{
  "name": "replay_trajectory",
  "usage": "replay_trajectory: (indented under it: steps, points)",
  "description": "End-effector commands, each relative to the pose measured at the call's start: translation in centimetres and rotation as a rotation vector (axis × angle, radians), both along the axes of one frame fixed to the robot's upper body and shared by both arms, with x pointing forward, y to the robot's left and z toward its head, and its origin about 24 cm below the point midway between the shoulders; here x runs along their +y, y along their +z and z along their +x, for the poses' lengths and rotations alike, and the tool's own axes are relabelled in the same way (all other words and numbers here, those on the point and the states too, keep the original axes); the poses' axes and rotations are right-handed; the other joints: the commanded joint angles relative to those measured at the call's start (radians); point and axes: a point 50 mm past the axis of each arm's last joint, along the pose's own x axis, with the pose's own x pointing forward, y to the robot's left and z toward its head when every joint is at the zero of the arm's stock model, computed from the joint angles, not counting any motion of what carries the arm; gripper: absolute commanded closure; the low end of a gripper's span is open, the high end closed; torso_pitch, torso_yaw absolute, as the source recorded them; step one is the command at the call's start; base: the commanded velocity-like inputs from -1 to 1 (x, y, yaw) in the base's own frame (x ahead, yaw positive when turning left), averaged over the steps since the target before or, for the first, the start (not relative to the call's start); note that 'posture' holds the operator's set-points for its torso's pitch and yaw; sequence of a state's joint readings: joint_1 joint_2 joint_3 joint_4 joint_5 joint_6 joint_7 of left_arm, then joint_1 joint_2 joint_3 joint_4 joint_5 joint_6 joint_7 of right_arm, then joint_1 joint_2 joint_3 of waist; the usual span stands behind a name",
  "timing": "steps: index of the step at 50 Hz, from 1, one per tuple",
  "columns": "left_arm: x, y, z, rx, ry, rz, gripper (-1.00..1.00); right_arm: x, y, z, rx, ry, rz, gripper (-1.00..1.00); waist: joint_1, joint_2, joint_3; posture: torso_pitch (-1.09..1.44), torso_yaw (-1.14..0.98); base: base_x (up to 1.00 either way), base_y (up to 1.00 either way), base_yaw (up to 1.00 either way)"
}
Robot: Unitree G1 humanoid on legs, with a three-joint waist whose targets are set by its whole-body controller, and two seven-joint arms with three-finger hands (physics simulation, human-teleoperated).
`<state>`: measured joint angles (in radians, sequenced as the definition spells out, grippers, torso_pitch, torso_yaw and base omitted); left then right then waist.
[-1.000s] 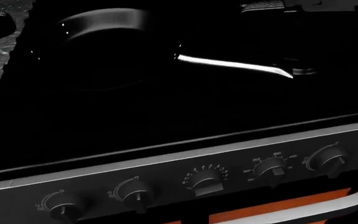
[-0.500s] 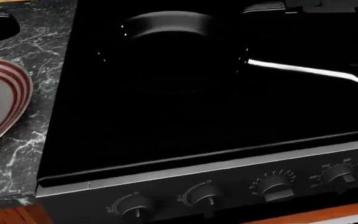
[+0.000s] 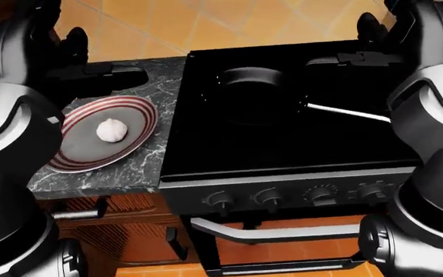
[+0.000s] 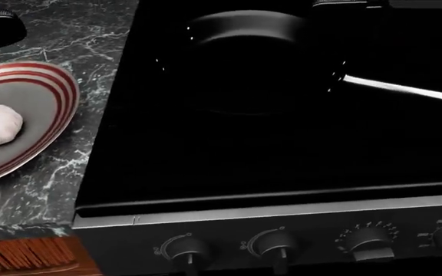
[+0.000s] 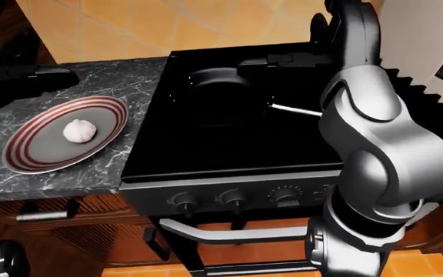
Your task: Pick the garlic from the plate and place it in the pan.
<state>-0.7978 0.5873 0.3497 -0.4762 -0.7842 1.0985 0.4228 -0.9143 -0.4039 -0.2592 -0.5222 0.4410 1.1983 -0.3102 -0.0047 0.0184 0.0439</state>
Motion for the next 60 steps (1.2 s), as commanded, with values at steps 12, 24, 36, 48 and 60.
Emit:
replay_trajectory:
  steps: [12,24,36,48,60]
  points:
    - [0.54,0.99,-0.27,-0.055,0.030,-0.006,-1.00,0.48,1.30,-0.48,-0.069,0.023,-0.007,-1.00,-0.001,0.049,-0.019,0.00,0.00,0.00,0.33,0.00]
    - [0.48,1.00,-0.34,-0.055,0.029,-0.005,-1.00,0.49,1.31,-0.56,-0.070,0.025,-0.008,-1.00,-0.004,-0.019,-0.020,0.00,0.00,0.00,0.37,0.00]
    - [0.42,0.96,-0.38,-0.056,0.027,-0.003,-1.00,0.55,1.38,-0.63,-0.072,0.027,-0.008,-1.00,0.002,-0.010,-0.013,0.00,0.00,0.00,0.36,0.00]
    - [0.40,0.91,-0.26,-0.054,0.027,-0.004,-1.00,0.54,1.32,-0.53,-0.072,0.027,-0.007,-1.00,-0.005,0.009,-0.019,0.00,0.00,0.00,0.30,0.00]
    - [0.41,0.90,-0.30,-0.055,0.027,-0.003,-1.00,0.55,1.34,-0.57,-0.074,0.027,-0.009,-1.00,0.005,-0.048,-0.033,0.00,0.00,0.00,0.21,0.00]
